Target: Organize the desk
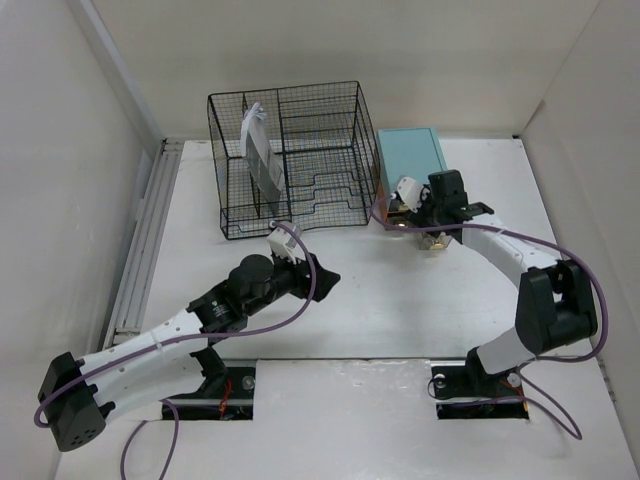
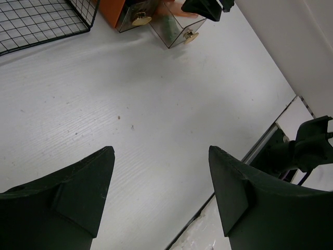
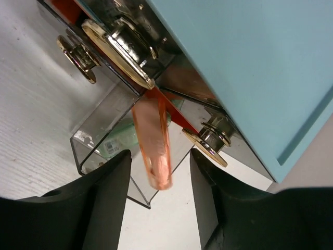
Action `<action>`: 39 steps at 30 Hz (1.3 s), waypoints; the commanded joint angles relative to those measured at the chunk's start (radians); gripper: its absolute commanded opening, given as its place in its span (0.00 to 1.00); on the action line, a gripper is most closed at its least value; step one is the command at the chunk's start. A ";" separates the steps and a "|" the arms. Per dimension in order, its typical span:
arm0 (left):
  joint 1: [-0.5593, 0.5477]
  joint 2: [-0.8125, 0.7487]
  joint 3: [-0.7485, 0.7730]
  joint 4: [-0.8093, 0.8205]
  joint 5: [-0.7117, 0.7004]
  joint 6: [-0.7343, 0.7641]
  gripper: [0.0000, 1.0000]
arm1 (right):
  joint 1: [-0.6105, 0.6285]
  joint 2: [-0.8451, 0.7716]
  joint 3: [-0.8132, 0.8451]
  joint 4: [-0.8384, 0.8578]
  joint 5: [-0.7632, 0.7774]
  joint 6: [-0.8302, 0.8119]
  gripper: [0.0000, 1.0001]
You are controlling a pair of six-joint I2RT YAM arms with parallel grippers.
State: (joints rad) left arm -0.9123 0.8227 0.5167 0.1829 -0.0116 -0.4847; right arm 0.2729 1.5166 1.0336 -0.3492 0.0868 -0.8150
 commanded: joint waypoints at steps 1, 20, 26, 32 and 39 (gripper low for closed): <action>0.004 -0.007 -0.004 0.046 0.007 -0.006 0.70 | -0.012 -0.013 0.039 0.047 0.010 0.011 0.55; 0.004 -0.007 -0.004 0.046 0.016 0.003 0.70 | -0.146 0.034 0.151 -0.548 -0.565 -0.446 0.00; 0.004 -0.007 -0.014 0.055 0.016 0.003 0.70 | -0.156 0.056 0.114 -0.499 -0.527 -0.431 0.00; 0.004 0.003 -0.014 0.055 0.016 0.003 0.70 | -0.114 0.056 0.033 -0.170 -0.296 -0.201 0.00; 0.004 0.003 -0.014 0.055 0.016 0.003 0.70 | -0.014 0.088 -0.017 0.108 0.005 -0.029 0.00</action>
State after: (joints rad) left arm -0.9123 0.8330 0.5163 0.1898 -0.0040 -0.4839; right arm 0.2188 1.5982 1.0283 -0.4671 -0.0875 -0.9443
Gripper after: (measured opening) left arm 0.699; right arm 0.009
